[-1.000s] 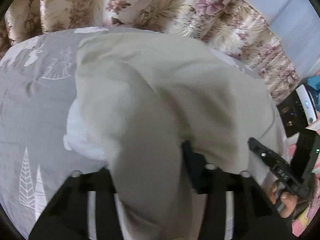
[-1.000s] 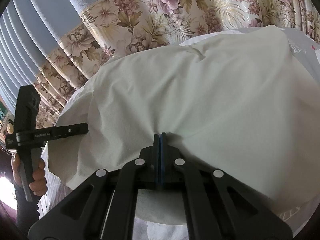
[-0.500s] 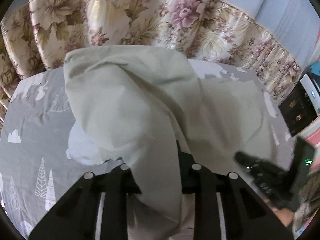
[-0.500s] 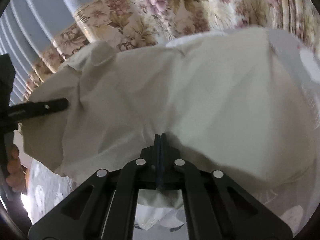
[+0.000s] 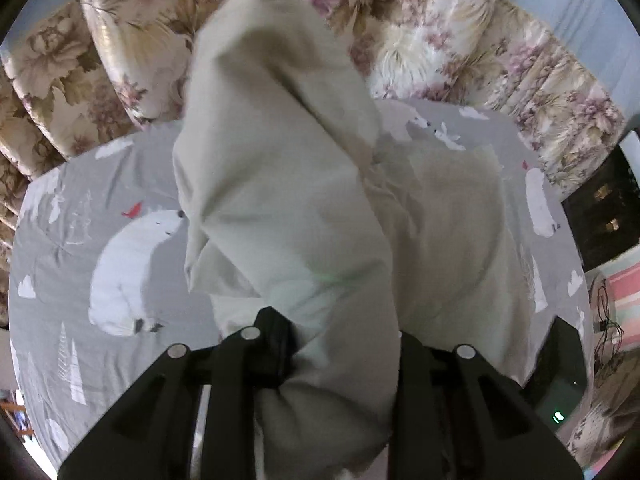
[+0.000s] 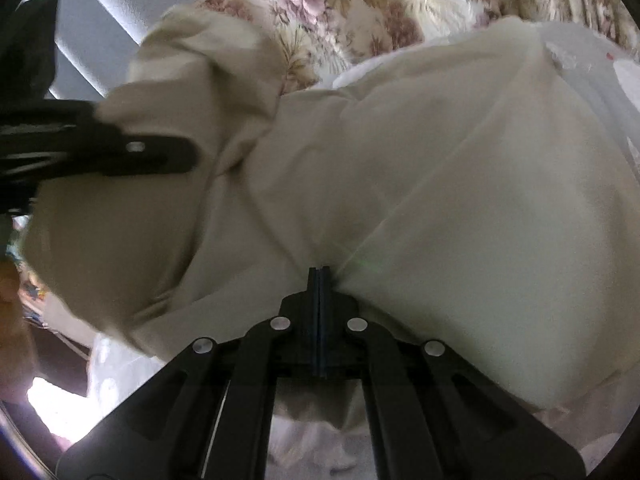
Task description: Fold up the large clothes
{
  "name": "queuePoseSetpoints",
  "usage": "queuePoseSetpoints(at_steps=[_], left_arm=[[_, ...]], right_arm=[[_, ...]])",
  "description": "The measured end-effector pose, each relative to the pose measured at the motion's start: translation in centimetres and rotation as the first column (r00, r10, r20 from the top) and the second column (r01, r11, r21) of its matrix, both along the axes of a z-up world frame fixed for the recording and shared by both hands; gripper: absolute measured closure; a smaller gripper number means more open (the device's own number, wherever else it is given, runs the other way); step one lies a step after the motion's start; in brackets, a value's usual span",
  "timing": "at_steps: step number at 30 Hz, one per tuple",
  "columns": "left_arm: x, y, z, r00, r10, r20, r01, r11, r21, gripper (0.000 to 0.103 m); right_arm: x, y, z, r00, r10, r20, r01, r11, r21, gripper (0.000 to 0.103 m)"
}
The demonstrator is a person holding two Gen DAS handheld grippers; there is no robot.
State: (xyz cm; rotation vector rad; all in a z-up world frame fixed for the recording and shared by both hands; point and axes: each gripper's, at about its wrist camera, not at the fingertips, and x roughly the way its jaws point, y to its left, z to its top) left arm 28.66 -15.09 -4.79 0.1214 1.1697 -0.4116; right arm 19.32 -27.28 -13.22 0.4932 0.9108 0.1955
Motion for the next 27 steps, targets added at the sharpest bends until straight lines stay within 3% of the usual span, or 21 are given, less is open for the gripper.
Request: queuePoseSetpoints(at_steps=[4,7,12,16,23,26,27], left_arm=[[0.7,-2.9,-1.1,0.999,0.038,-0.016,-0.037,0.996,0.076,0.079],[0.5,-5.2,-1.7,0.998,0.052,0.021,-0.054,0.984,0.169,0.078],[-0.6,-8.8,-3.6,0.993,0.032,0.112,-0.068,0.940,0.334,0.071],[-1.7,-10.8,-5.3,0.983,-0.008,0.182,-0.071,0.903,0.424,0.062],[-1.6,-10.6,-5.4,0.988,0.007,0.157,-0.067,0.923,0.379,0.060],[-1.6,-10.0,-4.8,0.989,0.002,0.147,-0.053,0.937,0.345,0.056],[-1.4,-9.7,-4.6,0.990,-0.003,0.138,-0.043,0.944,0.328,0.050]], right_arm=[[-2.3,-2.6,2.8,0.998,-0.019,0.055,0.024,0.995,-0.099,0.103],[-2.9,-5.3,2.7,0.997,-0.063,0.053,0.068,0.993,-0.096,0.103],[-3.2,-6.1,0.9,0.998,-0.052,0.038,0.056,0.993,-0.102,0.103],[-3.4,-6.7,-0.2,0.998,-0.049,0.033,0.050,0.998,-0.037,0.103],[-3.3,-6.8,-0.4,0.998,-0.049,0.036,0.050,0.998,-0.038,0.103],[-3.4,-7.0,-0.3,0.998,-0.048,0.031,0.049,0.998,-0.028,0.103],[-3.3,-7.1,-0.3,0.999,-0.046,0.026,0.047,0.998,-0.029,0.103]])
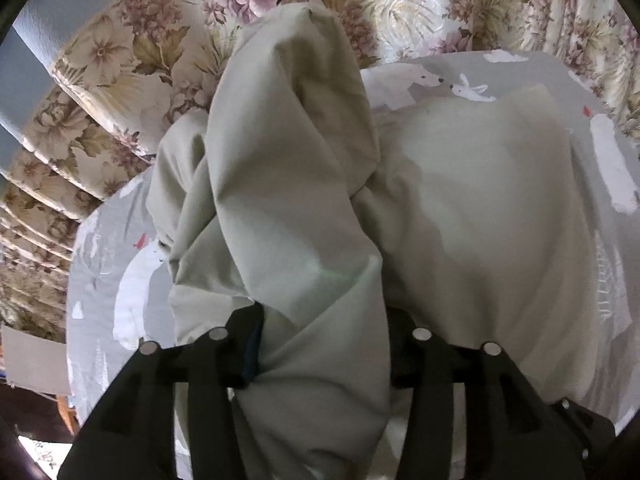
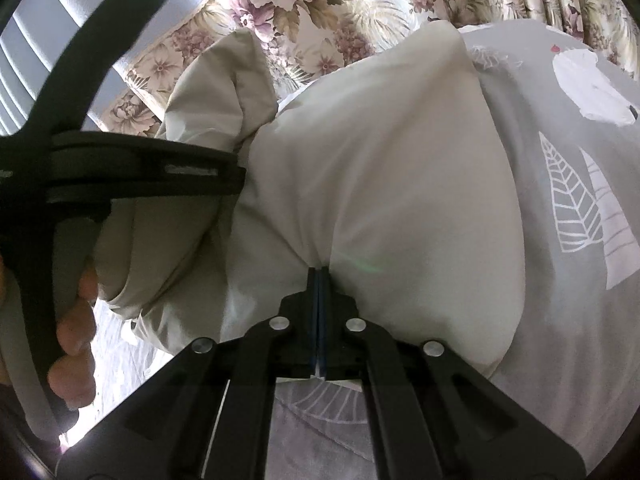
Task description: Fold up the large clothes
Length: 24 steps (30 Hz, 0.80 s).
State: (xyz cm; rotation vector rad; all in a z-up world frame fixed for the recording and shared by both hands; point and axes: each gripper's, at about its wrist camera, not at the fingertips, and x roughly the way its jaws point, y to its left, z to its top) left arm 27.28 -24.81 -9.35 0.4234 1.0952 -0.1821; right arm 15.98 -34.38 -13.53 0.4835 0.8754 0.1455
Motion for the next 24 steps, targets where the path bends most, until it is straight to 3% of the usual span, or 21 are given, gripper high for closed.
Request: queuePoseSetpoints(at_steps=[1,5,9,12,17,21,22,23,24], left_arm=[[0.0,0.4,0.4,1.000,-0.012,-0.016,0.011,0.999,-0.032,0.043],[-0.4,2.8,3.1,0.997,-0.048,-0.055,0.039,0.987,-0.155,0.041],[-1.0,6.6,6.5,0.994,-0.086,-0.065,0.063,0.954,-0.293,0.040],[-1.9,8.9,8.4,0.988,-0.143,-0.061,0.112,0.928,-0.356,0.040],[-3.2,14.3,11.2,0.992,-0.115,0.057,0.128,0.928,-0.350,0.039],[-3.0,17.7,10.6,0.986,-0.039,0.163,0.076,0.971,-0.227,0.032],[-2.4,18.4,9.4,0.986,-0.015,0.165,0.047,0.981,-0.189,0.032],[-2.0,18.5,8.6,0.988,-0.010,0.154,0.037,0.985,-0.171,0.032],[-1.5,18.4,7.2,0.991,-0.011,0.135,0.031,0.989,-0.148,0.032]], right_arm=[[0.3,0.1,0.0,1.000,0.001,-0.005,-0.001,1.000,-0.005,0.103],[0.8,0.6,0.3,1.000,0.000,-0.023,-0.001,0.999,-0.047,0.103],[1.1,1.2,0.6,0.999,-0.003,-0.039,-0.001,0.995,-0.096,0.103],[1.4,2.1,0.9,0.999,-0.002,-0.045,-0.005,0.987,-0.162,0.103],[1.4,2.5,0.9,0.998,-0.001,-0.056,-0.011,0.979,-0.206,0.103],[1.5,2.0,1.3,0.997,0.002,-0.080,-0.013,0.990,-0.141,0.102],[1.7,1.9,1.6,0.997,0.007,-0.079,-0.016,0.994,-0.104,0.089],[1.6,1.8,2.2,0.998,0.014,-0.067,-0.018,0.998,-0.067,0.068],[1.5,2.0,2.9,0.999,0.015,-0.050,-0.017,0.998,-0.057,0.057]])
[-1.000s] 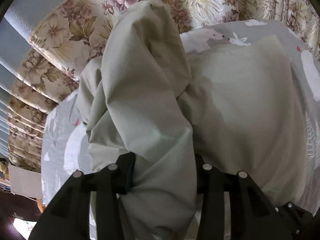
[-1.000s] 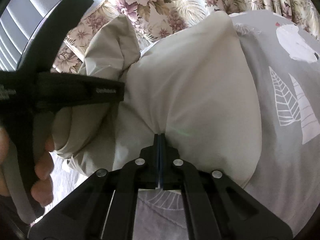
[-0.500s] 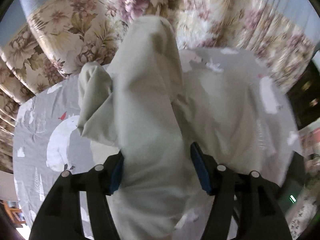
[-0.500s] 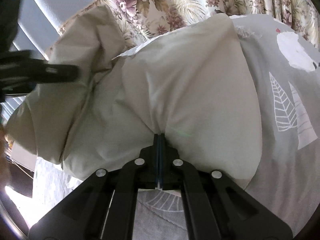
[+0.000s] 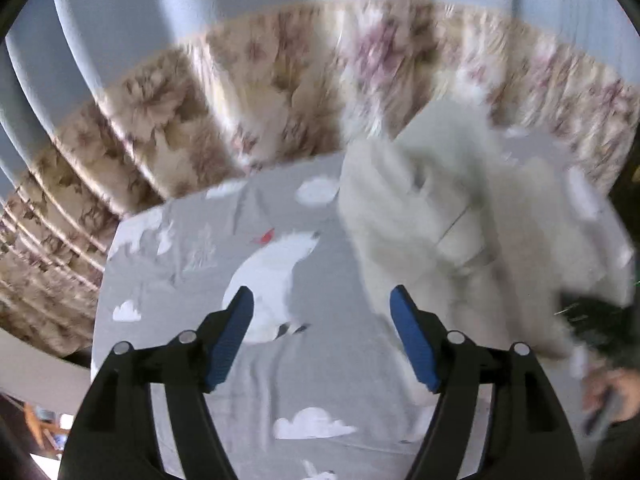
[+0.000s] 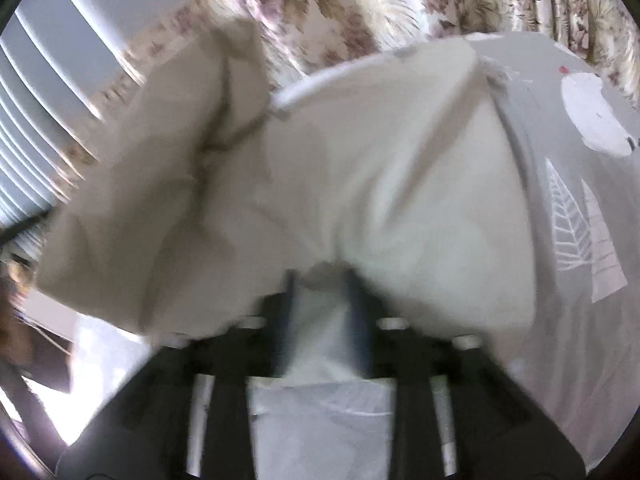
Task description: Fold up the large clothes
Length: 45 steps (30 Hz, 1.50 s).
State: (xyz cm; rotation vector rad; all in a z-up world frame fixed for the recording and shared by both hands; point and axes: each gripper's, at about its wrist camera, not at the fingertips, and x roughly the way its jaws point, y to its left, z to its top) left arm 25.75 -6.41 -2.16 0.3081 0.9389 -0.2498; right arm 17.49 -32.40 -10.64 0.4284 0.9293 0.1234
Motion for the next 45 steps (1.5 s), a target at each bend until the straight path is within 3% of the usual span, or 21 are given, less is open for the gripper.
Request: queuePoseSetpoints(at_steps=[1,2,5,6,7,10,17,26,30,31,33,35,38,40,41,43,45], left_arm=[[0.5,-0.1,-1.0,1.000,-0.005,-0.012,0.005,1.000,0.011,0.032],[0.7,-0.4,-1.8,1.000,-0.010,-0.017,0.010,1.000,0.016,0.032],[0.9,-1.0,-4.4,0.998,-0.037,-0.059,0.036,0.999,-0.022,0.033],[1.0,-1.3,-5.1,0.994,-0.058,-0.089,0.053,0.997,-0.058,0.039],[1.0,-1.5,-5.8,0.988,-0.088,-0.128,0.073,0.990,-0.117,0.053],[1.1,-2.2,-6.4,0.984,-0.106,-0.146,0.080,0.981,-0.175,0.056],[1.6,-2.5,-7.1,0.981,-0.107,-0.159,0.068,0.970,-0.232,0.057],[1.5,-2.3,-7.5,0.981,-0.097,-0.171,0.042,0.953,-0.299,0.062],[1.2,-2.9,-7.3,0.982,-0.096,-0.164,0.048,0.960,-0.275,0.062],[1.1,-3.0,-7.2,0.983,-0.096,-0.156,0.052,0.963,-0.263,0.062],[1.1,-3.1,-7.2,0.984,-0.096,-0.151,0.055,0.965,-0.255,0.062],[1.3,-2.7,-7.2,0.982,-0.097,-0.165,0.048,0.960,-0.276,0.062],[1.9,-1.8,-6.8,0.973,-0.099,-0.207,0.024,0.941,-0.337,0.060],[2.0,-1.3,-5.6,0.976,-0.099,-0.193,0.024,0.934,-0.355,0.059],[2.0,-1.2,-5.1,0.981,-0.089,-0.173,0.025,0.939,-0.342,0.058],[2.1,-1.3,-3.8,0.990,-0.063,-0.126,0.023,0.955,-0.296,0.043],[2.3,-1.8,-3.3,0.993,-0.053,-0.106,0.023,0.964,-0.264,0.043]], right_arm=[[0.0,0.6,1.4,0.999,-0.005,0.033,0.006,1.000,-0.030,0.038],[0.0,1.4,2.8,0.998,0.008,0.065,-0.003,0.997,-0.073,0.032],[0.7,3.5,6.2,0.988,0.076,0.133,-0.059,0.990,-0.127,0.032],[1.1,4.0,7.1,0.985,0.091,0.144,-0.073,0.989,-0.130,0.032],[1.7,4.4,8.0,0.982,0.109,0.151,-0.091,0.988,-0.125,0.032],[3.7,5.3,9.0,0.980,0.149,0.132,-0.134,0.984,-0.120,0.032],[6.8,5.9,7.0,0.983,0.178,0.045,-0.174,0.981,-0.083,0.032],[8.1,6.6,5.3,0.965,0.256,0.060,-0.256,0.967,0.000,0.032],[8.9,7.7,4.9,0.959,0.277,0.051,-0.275,0.961,-0.041,0.031],[9.2,8.2,4.6,0.957,0.288,0.038,-0.285,0.956,-0.063,0.034],[9.5,8.9,4.1,0.954,0.298,0.031,-0.291,0.948,-0.131,0.056],[9.6,8.5,3.9,0.958,0.283,0.047,-0.275,0.953,-0.128,0.077],[8.9,8.2,4.7,0.952,0.290,0.098,-0.273,0.948,-0.161,0.086],[8.0,8.1,5.9,0.947,0.288,0.141,-0.257,0.945,-0.204,0.090],[7.6,7.7,6.5,0.945,0.283,0.162,-0.244,0.944,-0.224,0.092],[6.8,6.5,7.8,0.946,0.261,0.191,-0.203,0.940,-0.275,0.096],[6.6,5.2,8.0,0.952,0.246,0.182,-0.189,0.941,-0.281,0.097]])
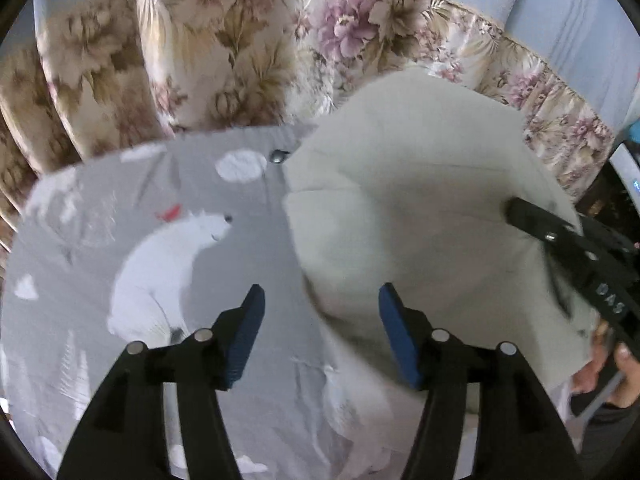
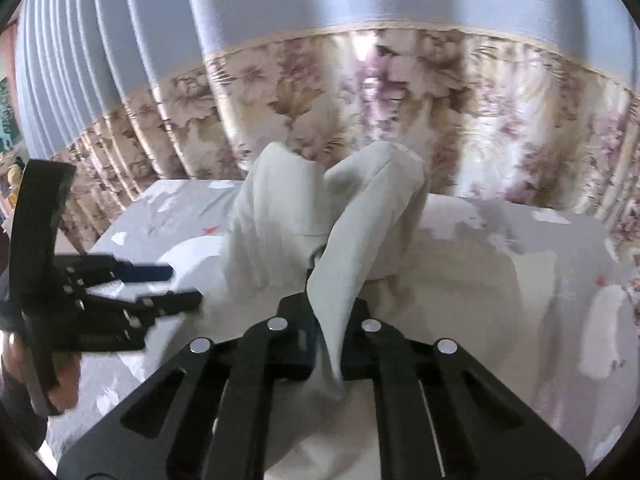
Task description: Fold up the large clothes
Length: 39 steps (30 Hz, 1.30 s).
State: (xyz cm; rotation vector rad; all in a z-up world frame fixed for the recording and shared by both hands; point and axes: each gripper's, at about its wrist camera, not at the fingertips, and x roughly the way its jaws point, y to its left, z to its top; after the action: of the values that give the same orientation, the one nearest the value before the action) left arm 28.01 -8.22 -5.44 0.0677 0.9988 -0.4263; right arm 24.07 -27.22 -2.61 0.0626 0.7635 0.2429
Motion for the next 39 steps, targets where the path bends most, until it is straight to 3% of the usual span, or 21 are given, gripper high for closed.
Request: queuePoseSetpoints(at_steps=[3,5,6,8,10,12,14,17,19,21,26,31,33,39], left_arm=[[-0.1,-2.0,0.2,0.999,-0.033,0.014,0.033,0.999,0.017,0.044],[-0.3,-3.5,-0.2,0.996,-0.084,0.001,0.084,0.996,0.019,0.045],[-0.4,-4.5,-0.6,0.995,-0.101,-0.011,0.101,0.995,0.022,0.050],[-0.7,-6.1,-1.5,0.995,-0.104,0.008,0.103,0.990,0.097,0.054],[-0.7,-5.9,-1.7,0.995,-0.102,0.010,0.101,0.991,0.088,0.054],[-0.4,-5.2,-1.8,0.995,-0.097,-0.010,0.098,0.994,0.054,0.054],[-0.2,-4.7,-2.0,0.995,-0.096,-0.021,0.097,0.995,0.035,0.054],[-0.3,-4.7,-2.3,0.995,-0.098,-0.012,0.099,0.994,0.041,0.054],[-0.6,-4.8,-2.3,0.995,-0.098,0.008,0.098,0.994,0.054,0.054],[-0.8,-4.8,-2.4,0.995,-0.099,0.020,0.098,0.993,0.058,0.054],[-0.8,-4.6,-2.8,0.992,-0.119,0.030,0.117,0.991,0.062,0.051],[-0.7,-2.7,-0.4,0.996,-0.074,0.042,0.073,0.997,0.017,0.046],[-0.7,-2.2,0.7,0.996,-0.052,0.078,0.049,0.998,0.038,0.036],[-1.0,-5.8,1.2,0.990,-0.117,0.076,0.111,0.991,0.079,0.034]], right_arm=[[-0.2,-2.3,-0.6,0.999,-0.013,-0.037,0.015,0.999,0.043,0.097],[-0.2,-3.5,-1.3,0.997,0.040,-0.068,-0.026,0.982,0.190,0.097],[-0.1,-3.6,-1.6,0.995,0.062,-0.080,-0.042,0.972,0.231,0.096],[0.4,-3.5,-2.4,0.991,0.069,-0.115,-0.035,0.962,0.272,0.093],[0.9,-3.4,-2.8,0.989,0.066,-0.133,-0.027,0.961,0.276,0.090],[1.2,-3.9,-2.9,0.986,0.084,-0.146,-0.030,0.940,0.339,0.086],[1.3,-3.9,-2.6,0.986,0.089,-0.143,-0.031,0.930,0.365,0.076],[2.0,-2.5,-2.5,0.983,0.098,-0.154,-0.044,0.945,0.324,0.060],[2.3,-1.3,-2.7,0.985,0.085,-0.149,-0.044,0.965,0.259,0.058],[2.4,-0.6,-3.2,0.989,0.059,-0.132,-0.033,0.981,0.190,0.077],[2.4,0.1,-4.7,0.993,0.033,-0.113,-0.026,0.998,0.063,0.090],[-0.1,1.7,-2.2,0.999,0.004,0.038,0.002,0.987,-0.163,0.094],[-1.1,0.9,-1.4,0.998,-0.010,0.062,0.024,0.972,-0.233,0.095],[-2.6,-4.3,-0.9,0.993,-0.103,0.054,0.114,0.957,-0.266,0.095]])
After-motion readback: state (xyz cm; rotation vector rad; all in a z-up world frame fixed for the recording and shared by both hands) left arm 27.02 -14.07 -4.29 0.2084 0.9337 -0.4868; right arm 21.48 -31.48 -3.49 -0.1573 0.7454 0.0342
